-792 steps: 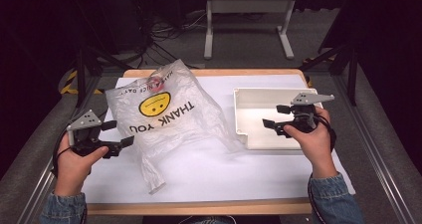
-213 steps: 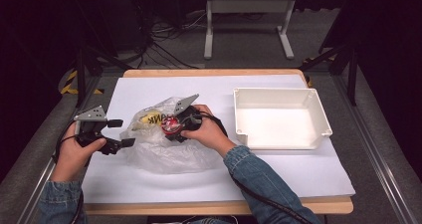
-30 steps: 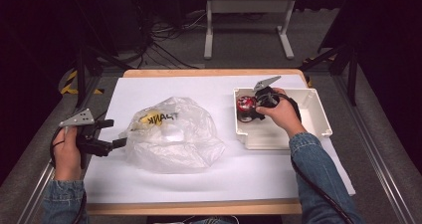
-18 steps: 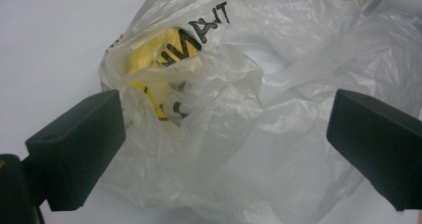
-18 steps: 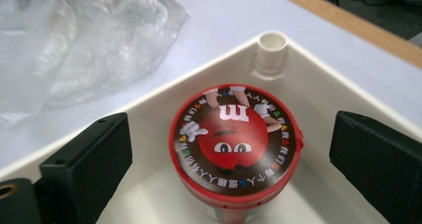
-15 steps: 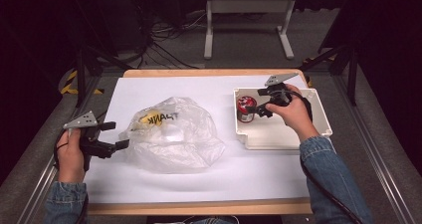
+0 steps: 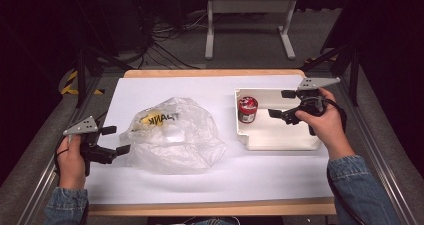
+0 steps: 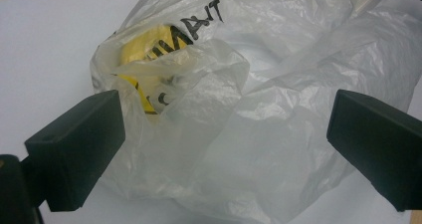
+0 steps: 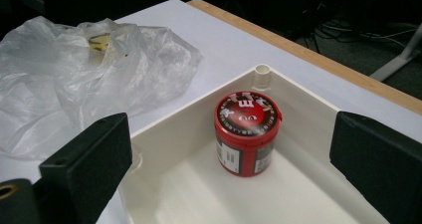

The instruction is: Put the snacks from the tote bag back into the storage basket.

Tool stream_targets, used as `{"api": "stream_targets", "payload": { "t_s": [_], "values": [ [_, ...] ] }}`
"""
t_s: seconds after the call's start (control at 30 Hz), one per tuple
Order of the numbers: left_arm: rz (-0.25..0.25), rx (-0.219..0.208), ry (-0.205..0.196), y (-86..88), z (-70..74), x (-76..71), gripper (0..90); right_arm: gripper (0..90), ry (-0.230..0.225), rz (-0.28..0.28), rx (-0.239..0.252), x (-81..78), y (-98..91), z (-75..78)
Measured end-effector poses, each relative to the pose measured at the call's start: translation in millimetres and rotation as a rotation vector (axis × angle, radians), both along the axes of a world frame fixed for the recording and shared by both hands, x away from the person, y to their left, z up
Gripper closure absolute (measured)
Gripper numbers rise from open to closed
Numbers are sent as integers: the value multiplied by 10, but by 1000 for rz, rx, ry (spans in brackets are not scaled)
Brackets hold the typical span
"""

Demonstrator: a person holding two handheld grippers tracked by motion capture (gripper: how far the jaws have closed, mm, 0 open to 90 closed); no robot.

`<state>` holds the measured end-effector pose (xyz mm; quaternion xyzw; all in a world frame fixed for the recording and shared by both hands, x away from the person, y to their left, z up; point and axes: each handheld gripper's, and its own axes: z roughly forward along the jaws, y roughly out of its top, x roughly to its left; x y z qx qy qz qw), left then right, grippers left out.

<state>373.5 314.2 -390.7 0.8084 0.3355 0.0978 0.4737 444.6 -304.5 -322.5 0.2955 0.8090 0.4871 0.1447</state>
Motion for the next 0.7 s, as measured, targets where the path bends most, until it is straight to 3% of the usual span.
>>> {"api": "stream_targets", "payload": {
  "t_s": [0.2,0.4,0.57,0.7],
  "values": [
    [22,-2,6,22,-64,-34,24,40,-20,-42,12,-219,-214,-8],
    [22,2,-2,25,-137,-75,22,44,-7,-69,16,-401,-437,-60],
    [37,-14,-3,58,-197,-130,22,42,-25,-56,-47,-564,-591,-106],
    [43,-13,-5,82,-231,-187,22,40,-37,-78,-15,-673,-668,-135]
  ]
}}
